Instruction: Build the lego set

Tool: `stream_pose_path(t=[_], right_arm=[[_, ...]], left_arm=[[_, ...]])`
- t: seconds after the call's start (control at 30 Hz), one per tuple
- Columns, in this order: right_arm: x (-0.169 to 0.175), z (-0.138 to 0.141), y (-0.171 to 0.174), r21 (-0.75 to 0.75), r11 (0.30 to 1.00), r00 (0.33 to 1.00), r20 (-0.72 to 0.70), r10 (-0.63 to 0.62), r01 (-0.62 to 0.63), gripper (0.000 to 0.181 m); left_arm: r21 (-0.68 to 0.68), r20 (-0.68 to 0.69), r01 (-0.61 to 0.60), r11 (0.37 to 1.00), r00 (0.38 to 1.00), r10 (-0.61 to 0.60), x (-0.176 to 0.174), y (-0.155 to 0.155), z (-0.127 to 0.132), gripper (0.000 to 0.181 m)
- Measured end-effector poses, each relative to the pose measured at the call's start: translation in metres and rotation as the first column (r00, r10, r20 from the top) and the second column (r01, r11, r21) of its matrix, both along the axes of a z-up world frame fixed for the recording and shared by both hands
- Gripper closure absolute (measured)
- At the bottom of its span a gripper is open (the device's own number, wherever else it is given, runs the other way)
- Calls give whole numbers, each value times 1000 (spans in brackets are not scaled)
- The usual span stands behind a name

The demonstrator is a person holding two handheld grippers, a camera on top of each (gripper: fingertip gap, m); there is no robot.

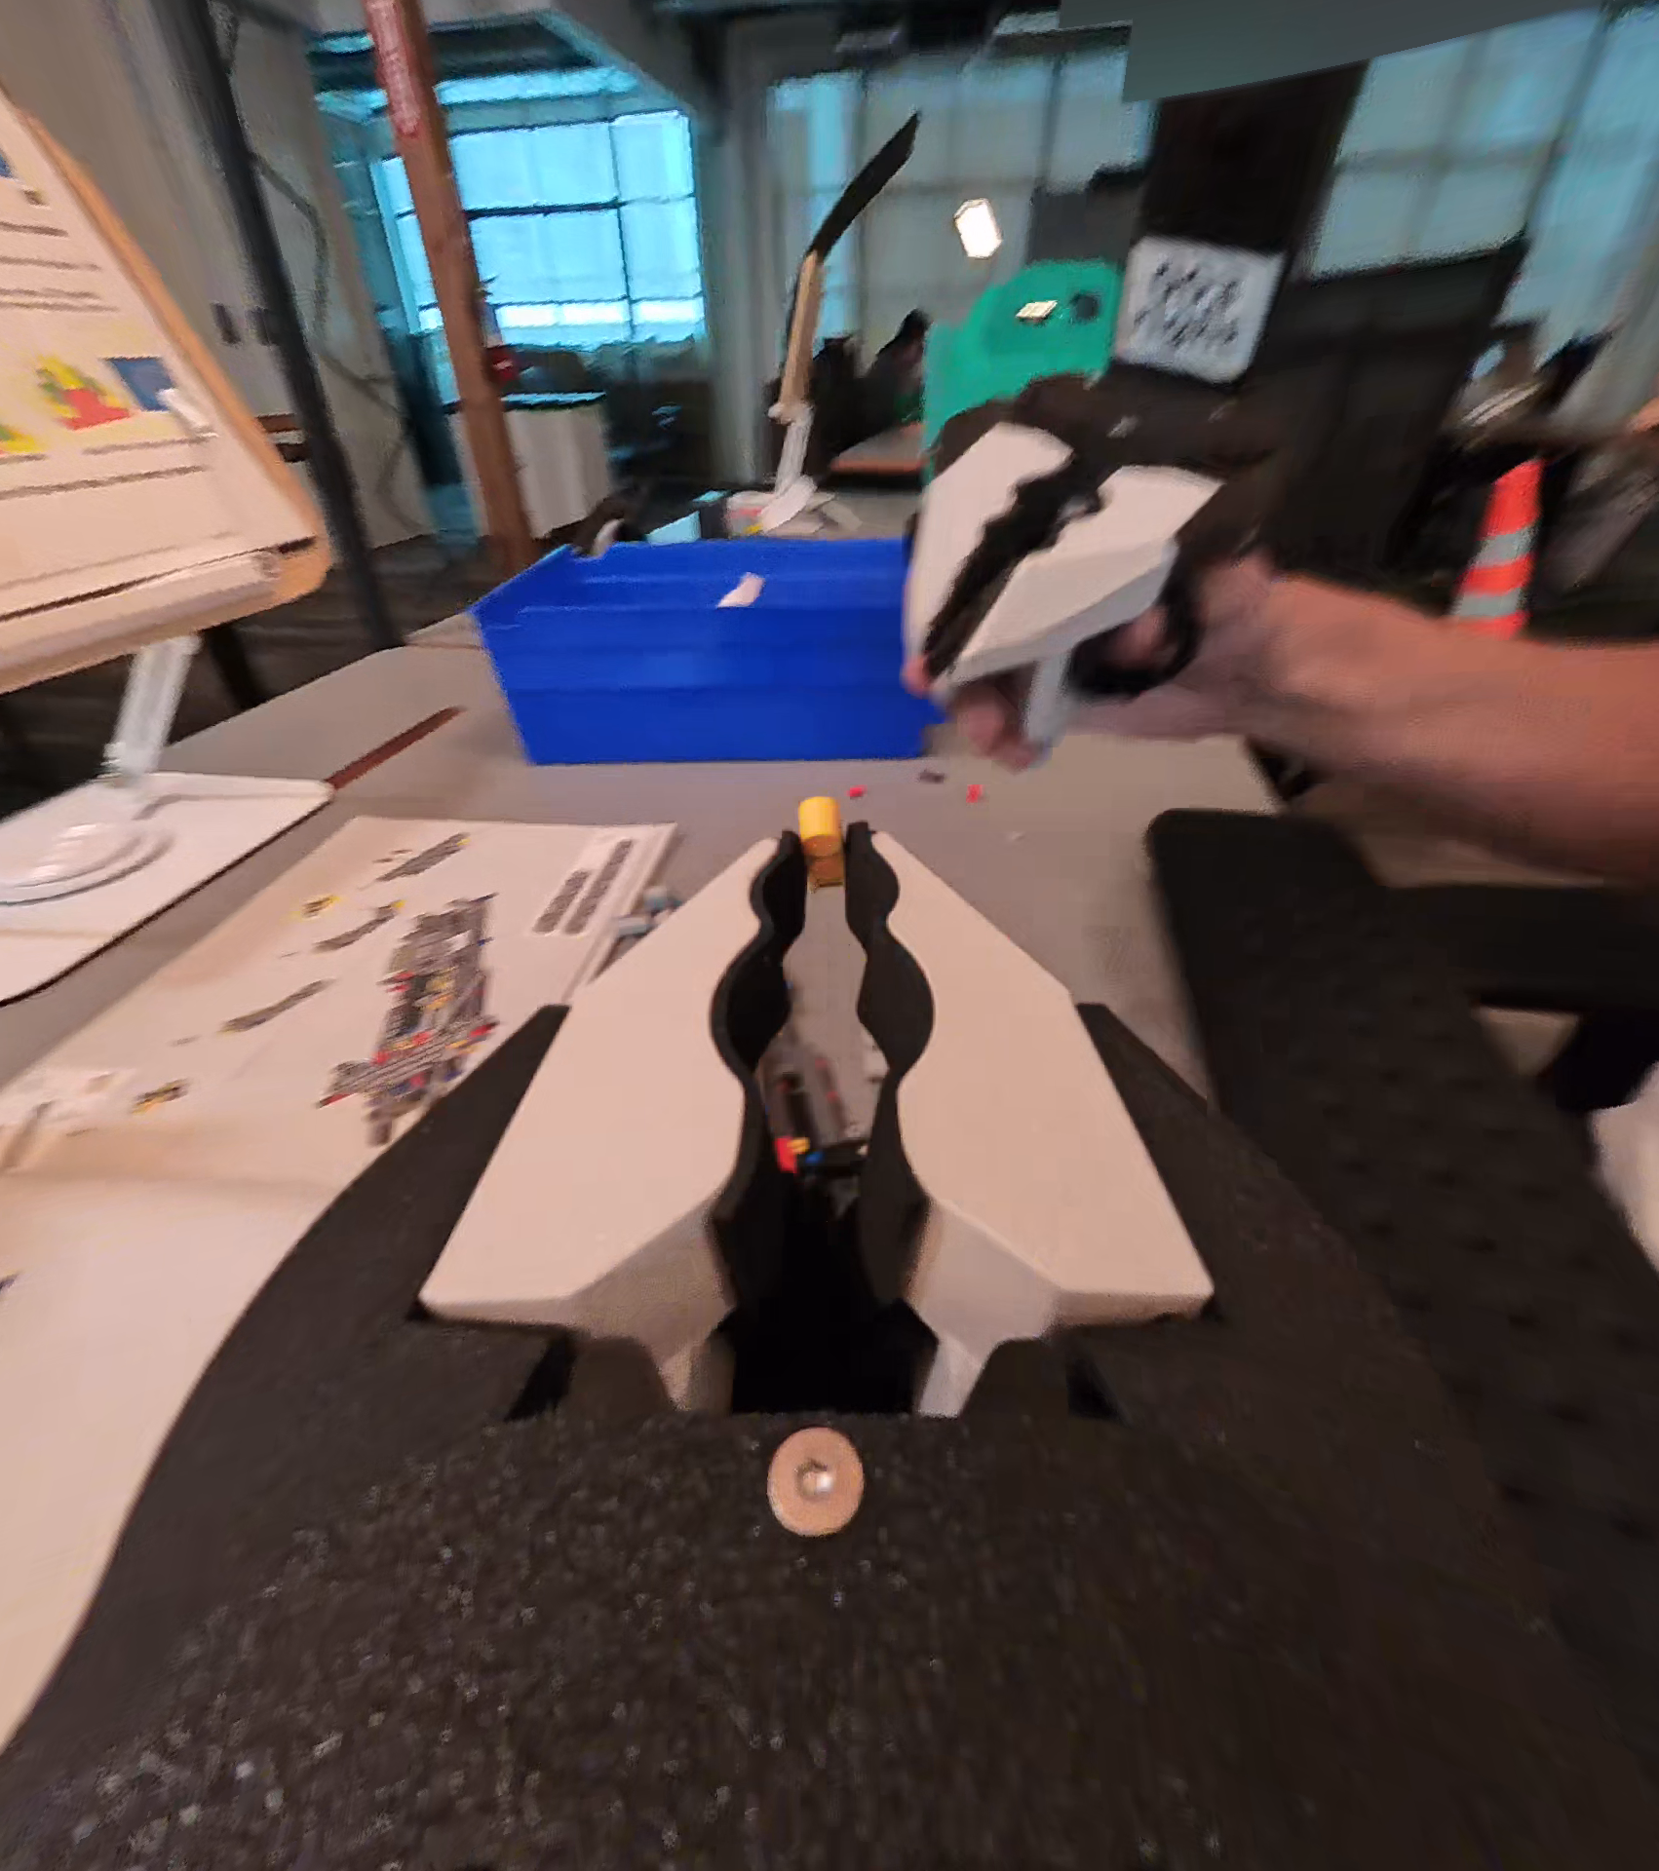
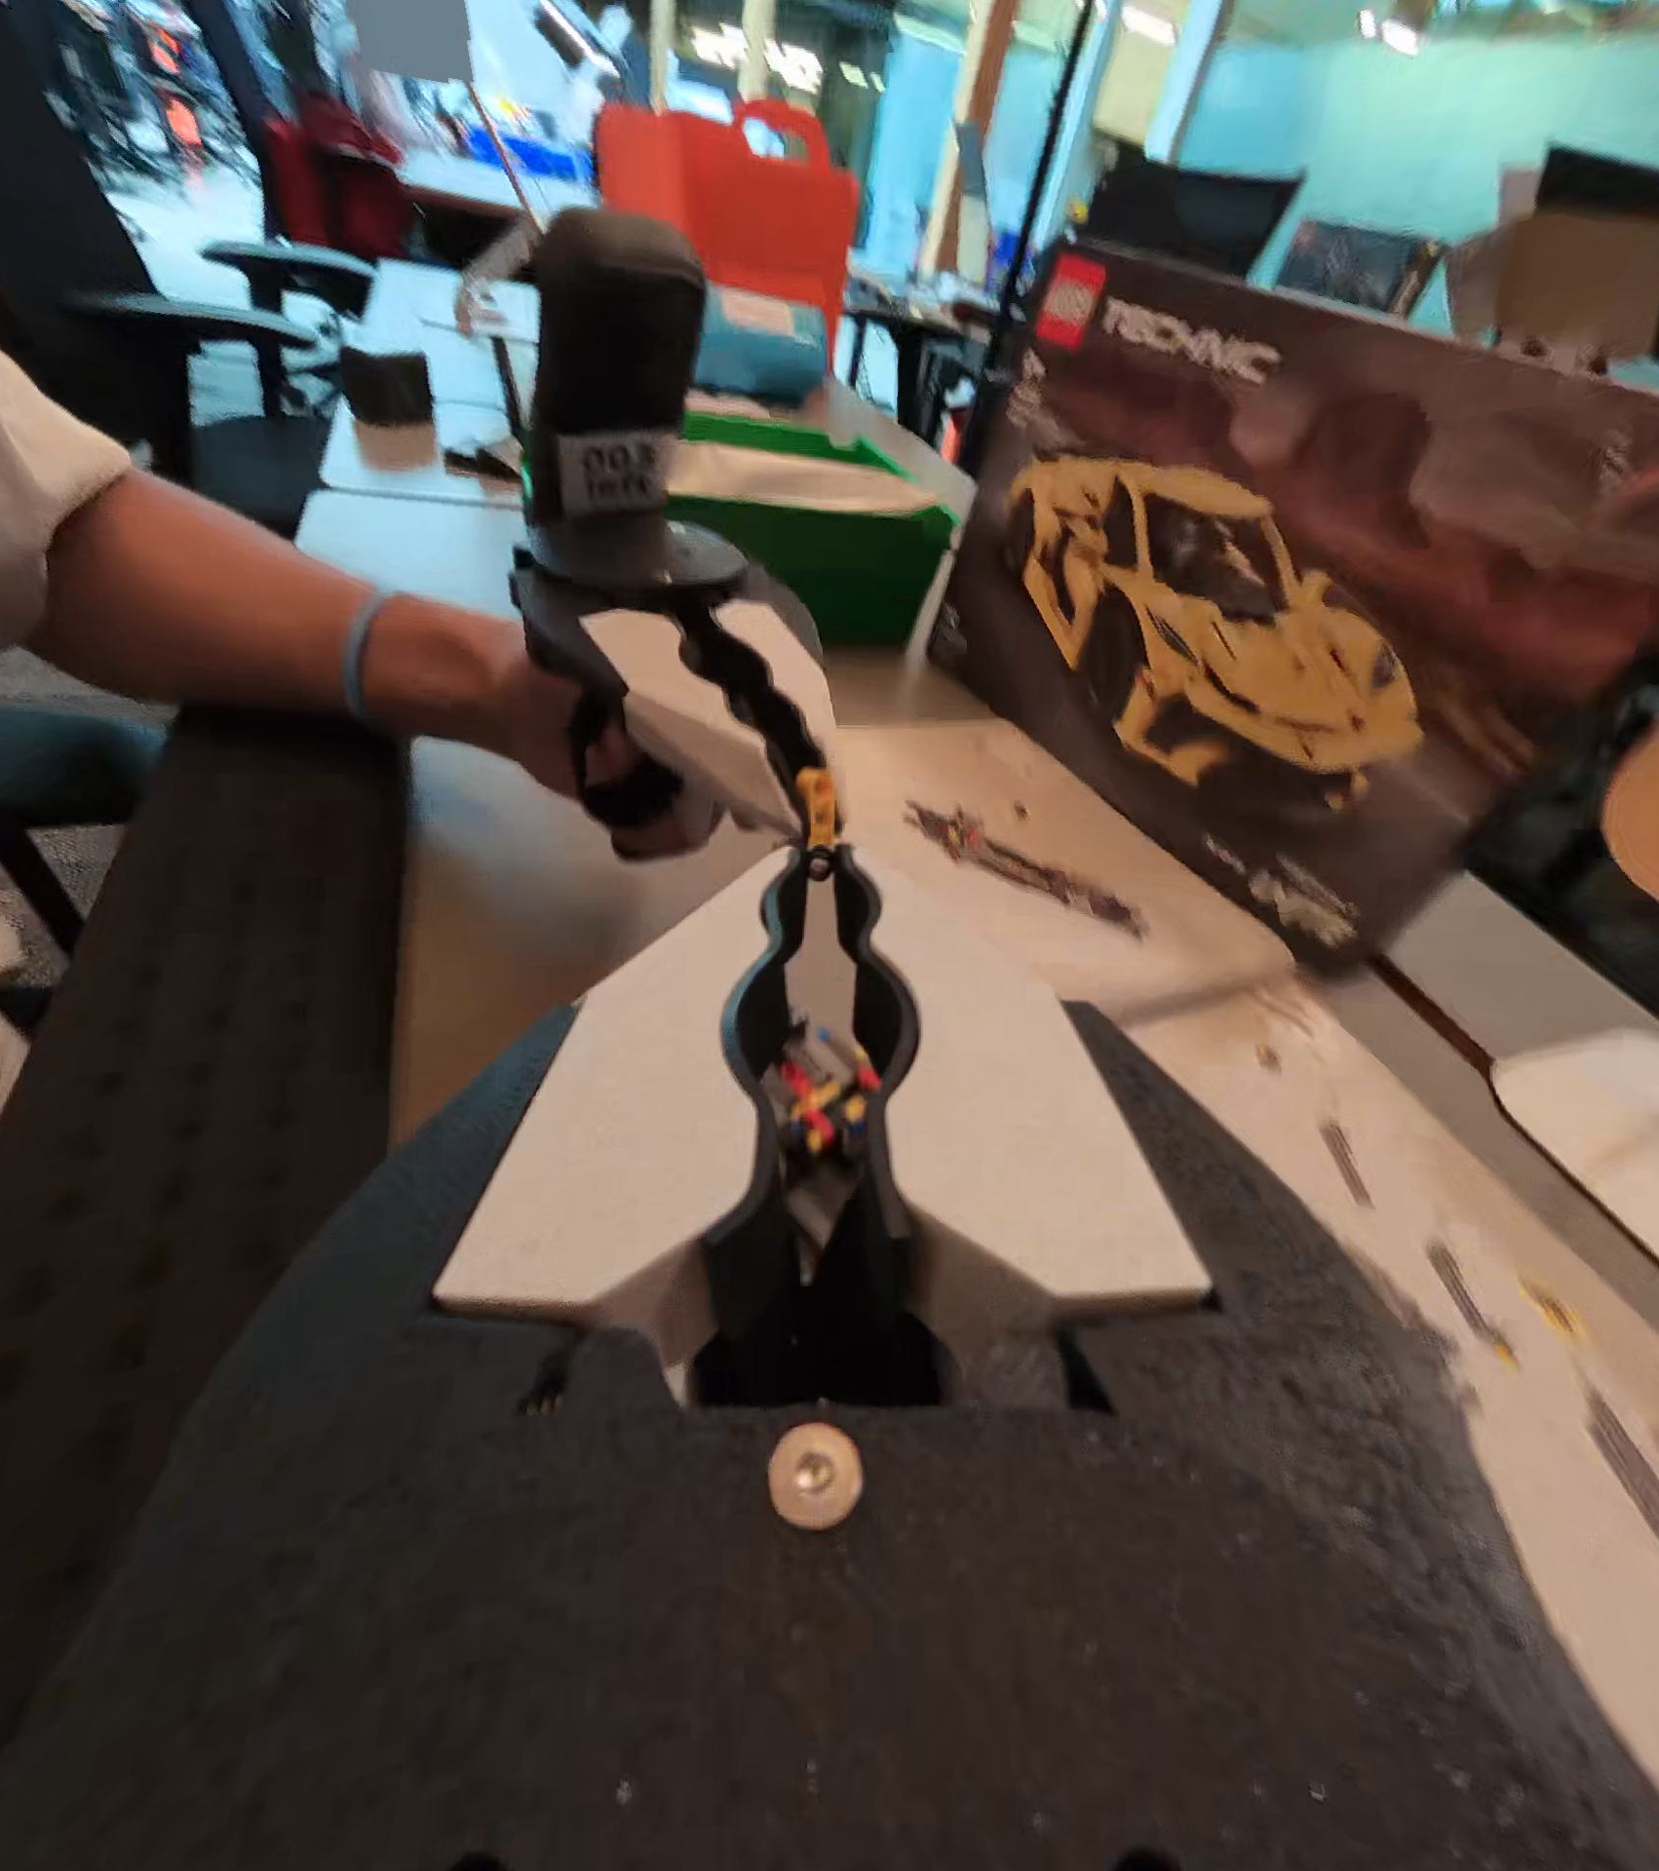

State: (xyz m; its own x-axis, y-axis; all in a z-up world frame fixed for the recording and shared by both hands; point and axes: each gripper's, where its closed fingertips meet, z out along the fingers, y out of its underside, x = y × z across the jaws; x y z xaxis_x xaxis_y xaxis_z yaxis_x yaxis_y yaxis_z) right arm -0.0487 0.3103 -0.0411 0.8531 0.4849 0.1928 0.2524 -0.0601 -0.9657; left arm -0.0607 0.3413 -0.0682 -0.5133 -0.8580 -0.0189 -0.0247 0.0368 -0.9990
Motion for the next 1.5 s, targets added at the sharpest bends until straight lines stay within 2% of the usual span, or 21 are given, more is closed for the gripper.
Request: stream_pose_path(t=[0.07,0.17,0.37,0.6,0.73,0.87,1.0,1.23,1.33,1.5], right_arm=[[-14,-4,22,-6,998,998,-28,64,-64,177],[-24,0,34,-34,988,981,-128,147,-152,178],[-25,-4,32,-97,976,972,-152,179,-195,178],[-31,0,32,-70,967,958,-169,231,-246,178],[-37,6,27,-34,952,943,-156,295,-304,178],[-40,7,25,-23,940,936,-102,337,-341,178],[-46,9,21,-10,924,924,-17,381,-382,178],[-58,4,15,-29,889,886,82,457,-456,178],[-58,-5,13,-98,891,881,133,454,-444,179],[-53,-21,16,-214,927,827,423,371,-307,179]], left_arm=[[-59,6,62,996,998,-61,-6,-6,6,175],[-87,29,73,994,997,-71,-8,-6,13,175],[-131,48,99,987,994,-93,-12,-3,21,175],[-176,43,149,973,989,-144,-15,-9,22,175],[-266,43,215,940,976,-212,-20,-13,28,175],[-361,31,279,890,957,-288,-24,-16,30,175],[-459,29,353,815,923,-383,-29,-20,33,175],[-497,8,449,743,858,-513,-43,-27,31,175],[-464,-48,448,764,849,-527,-44,-29,21,176],[-361,-170,392,846,864,-473,-40,-26,4,175]])
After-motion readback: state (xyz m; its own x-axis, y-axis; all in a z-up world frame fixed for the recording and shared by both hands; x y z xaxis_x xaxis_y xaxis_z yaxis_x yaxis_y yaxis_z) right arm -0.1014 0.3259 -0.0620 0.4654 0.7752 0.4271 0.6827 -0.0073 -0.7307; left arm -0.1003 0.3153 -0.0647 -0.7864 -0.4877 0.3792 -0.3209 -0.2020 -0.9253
